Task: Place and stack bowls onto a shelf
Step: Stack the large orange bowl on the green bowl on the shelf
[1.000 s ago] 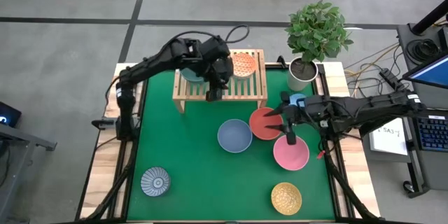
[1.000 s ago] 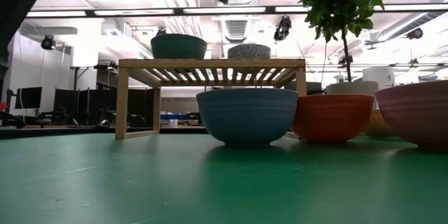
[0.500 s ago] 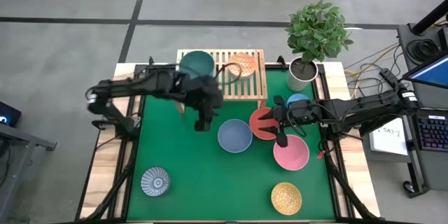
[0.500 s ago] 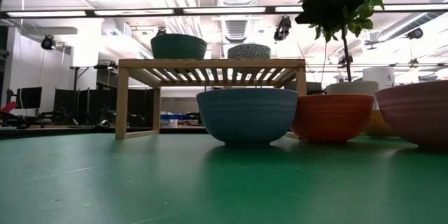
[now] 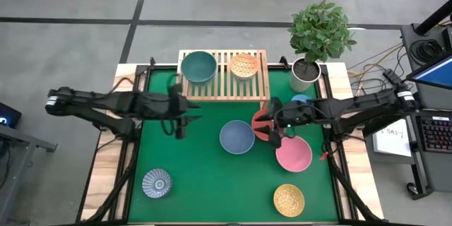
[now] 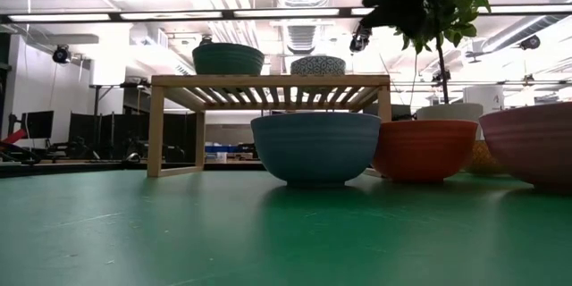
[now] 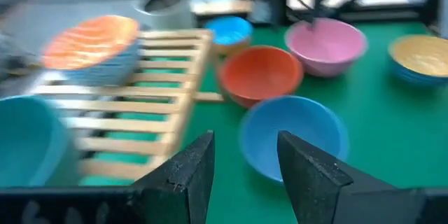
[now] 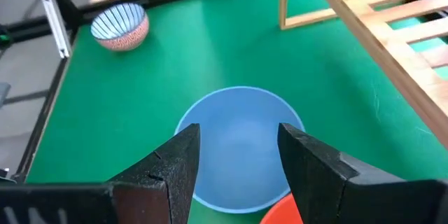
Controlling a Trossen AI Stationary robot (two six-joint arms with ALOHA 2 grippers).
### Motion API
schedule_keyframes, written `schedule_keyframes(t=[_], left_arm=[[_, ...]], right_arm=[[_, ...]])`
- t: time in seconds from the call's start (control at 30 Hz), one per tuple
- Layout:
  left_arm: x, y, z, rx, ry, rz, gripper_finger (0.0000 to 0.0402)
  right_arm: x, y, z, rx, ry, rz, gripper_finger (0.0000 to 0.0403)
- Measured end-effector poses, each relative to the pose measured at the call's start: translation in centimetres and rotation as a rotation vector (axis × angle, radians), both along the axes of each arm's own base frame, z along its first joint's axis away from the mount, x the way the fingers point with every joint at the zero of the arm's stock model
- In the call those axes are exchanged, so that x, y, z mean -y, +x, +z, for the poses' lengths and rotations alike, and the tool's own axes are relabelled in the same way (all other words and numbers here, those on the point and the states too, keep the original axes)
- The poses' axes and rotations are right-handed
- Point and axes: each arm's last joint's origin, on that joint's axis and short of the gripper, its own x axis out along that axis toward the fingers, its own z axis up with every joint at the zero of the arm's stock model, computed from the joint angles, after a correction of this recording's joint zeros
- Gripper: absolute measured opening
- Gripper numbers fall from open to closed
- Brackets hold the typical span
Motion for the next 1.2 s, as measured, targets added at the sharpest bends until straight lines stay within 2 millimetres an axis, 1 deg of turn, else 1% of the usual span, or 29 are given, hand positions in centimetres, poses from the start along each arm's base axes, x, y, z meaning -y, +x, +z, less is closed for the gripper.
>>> schedule_keyframes(t=[0.13, 0.2, 0.27, 0.4, 0.47, 0.57, 0.73, 0.83, 1.0, 1.1, 1.2], left_arm=[[-0.7, -3.0, 0.1, 0.074, 0.051, 0.120, 0.0139], [-0.9, -4.3, 0.2, 0.110, 0.053, 0.156, 0.0139], [-1.1, -5.4, 0.1, 0.142, 0.036, 0.163, 0.0139], [-1.2, -6.9, -1.2, 0.167, -0.005, 0.177, 0.0139], [-1.3, -7.4, -2.0, 0.162, -0.003, 0.176, 0.0139], [-1.4, -8.1, -2.1, 0.181, -0.003, 0.175, 0.0139], [-1.4, -9.0, -1.7, 0.204, -0.002, 0.172, 0.0139], [-1.5, -9.3, -1.6, 0.207, 0.002, 0.170, 0.0139], [-1.5, -9.4, -1.5, 0.213, 0.006, 0.168, 0.0139], [-1.5, -9.4, -1.6, 0.205, 0.012, 0.166, 0.0139], [-1.5, -9.3, -1.6, 0.203, 0.013, 0.165, 0.0139]], right_arm=[[-0.2, 2.4, 1.2, -0.103, 0.027, -0.028, 0.0182], [-0.3, 3.5, 1.5, -0.179, 0.050, -0.051, 0.0182], [-0.4, 4.5, 1.4, -0.288, 0.066, -0.075, 0.0182], [-1.1, 5.6, 0.2, -0.545, 0.072, -0.056, 0.0182], [-1.7, 5.8, -0.9, -0.675, 0.044, -0.027, 0.0182], [-2.5, 6.1, -2.9, -0.816, 0.003, 0.007, 0.0182], [-3.5, 6.8, -5.3, -0.895, -0.040, 0.020, 0.0182], [-3.5, 7.2, -6.4, -0.920, -0.103, -0.036, 0.0182], [-3.4, 7.7, -7.9, -0.956, -0.161, -0.067, 0.0179], [-3.4, 8.0, -8.7, -0.972, -0.169, -0.071, 0.0160], [-3.4, 8.1, -9.2, -0.990, -0.173, -0.075, 0.0122]])
